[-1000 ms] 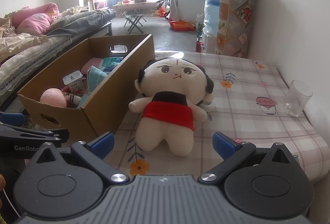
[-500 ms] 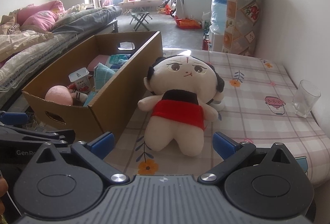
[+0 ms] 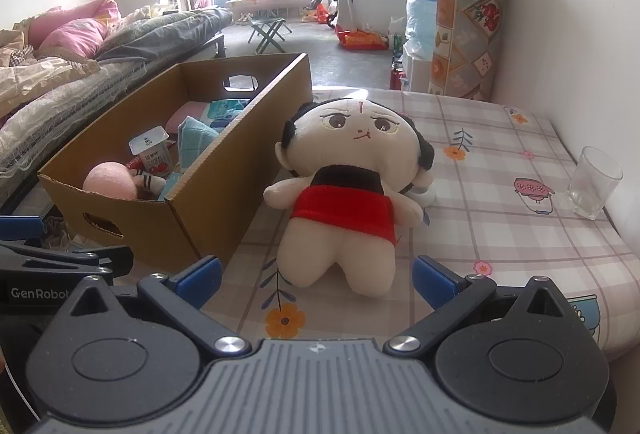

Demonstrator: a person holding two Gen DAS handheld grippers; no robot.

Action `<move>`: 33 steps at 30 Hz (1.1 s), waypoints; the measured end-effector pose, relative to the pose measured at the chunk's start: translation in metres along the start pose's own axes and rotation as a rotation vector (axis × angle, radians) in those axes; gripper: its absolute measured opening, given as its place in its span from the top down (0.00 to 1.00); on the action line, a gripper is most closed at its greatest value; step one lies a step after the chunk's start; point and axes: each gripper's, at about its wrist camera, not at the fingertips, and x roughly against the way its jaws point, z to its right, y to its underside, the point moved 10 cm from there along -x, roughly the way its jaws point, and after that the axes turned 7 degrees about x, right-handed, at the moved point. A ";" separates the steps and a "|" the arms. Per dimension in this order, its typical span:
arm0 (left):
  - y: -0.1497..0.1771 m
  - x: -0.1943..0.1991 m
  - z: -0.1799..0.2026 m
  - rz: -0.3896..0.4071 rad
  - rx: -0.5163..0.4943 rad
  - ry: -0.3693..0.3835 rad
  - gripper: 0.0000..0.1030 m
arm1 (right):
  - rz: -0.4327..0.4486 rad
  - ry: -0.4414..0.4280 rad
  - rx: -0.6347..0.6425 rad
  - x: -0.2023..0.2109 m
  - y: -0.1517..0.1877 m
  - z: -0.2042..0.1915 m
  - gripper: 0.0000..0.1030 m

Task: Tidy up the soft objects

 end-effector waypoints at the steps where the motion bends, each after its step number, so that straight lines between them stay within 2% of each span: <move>1: 0.000 0.000 0.000 -0.001 0.001 0.001 0.00 | 0.000 0.000 0.000 0.000 0.000 0.000 0.00; 33: 0.002 0.002 -0.001 -0.002 0.003 0.002 0.00 | 0.005 0.007 0.007 0.003 0.000 -0.002 0.00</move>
